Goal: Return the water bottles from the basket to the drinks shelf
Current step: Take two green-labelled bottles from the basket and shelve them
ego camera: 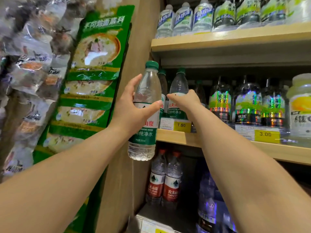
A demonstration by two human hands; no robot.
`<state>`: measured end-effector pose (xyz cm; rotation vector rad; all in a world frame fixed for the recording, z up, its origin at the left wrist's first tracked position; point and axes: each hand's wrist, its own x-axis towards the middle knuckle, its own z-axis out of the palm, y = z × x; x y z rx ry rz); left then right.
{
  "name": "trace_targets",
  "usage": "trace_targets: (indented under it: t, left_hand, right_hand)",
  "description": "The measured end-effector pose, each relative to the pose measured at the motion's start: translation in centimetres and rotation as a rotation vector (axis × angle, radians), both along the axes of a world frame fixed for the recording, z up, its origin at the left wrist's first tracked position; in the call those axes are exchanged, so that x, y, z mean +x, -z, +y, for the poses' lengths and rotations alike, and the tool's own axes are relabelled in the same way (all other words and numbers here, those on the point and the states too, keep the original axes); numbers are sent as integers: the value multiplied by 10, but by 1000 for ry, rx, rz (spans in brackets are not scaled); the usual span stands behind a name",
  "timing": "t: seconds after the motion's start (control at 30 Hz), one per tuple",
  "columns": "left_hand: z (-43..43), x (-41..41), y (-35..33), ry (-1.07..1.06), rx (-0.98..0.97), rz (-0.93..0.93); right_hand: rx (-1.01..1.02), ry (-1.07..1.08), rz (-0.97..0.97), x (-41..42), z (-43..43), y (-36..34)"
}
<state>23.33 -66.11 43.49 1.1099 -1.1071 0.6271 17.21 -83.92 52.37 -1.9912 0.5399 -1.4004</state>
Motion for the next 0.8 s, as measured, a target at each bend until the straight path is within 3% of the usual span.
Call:
trace_targets:
  t: [0.2,0.63,0.8]
  left_hand:
    - [-1,-2,0,-2,-22,-12]
    - [-5,-4,5,-20,-72,12]
    - [-19,-17,-15,-16,-170,2]
  right_hand:
    - [-104,21,415,-34,-4,3]
    - [-272,23,398,-27,6,13]
    - [-576,162,195,-57,0,24]
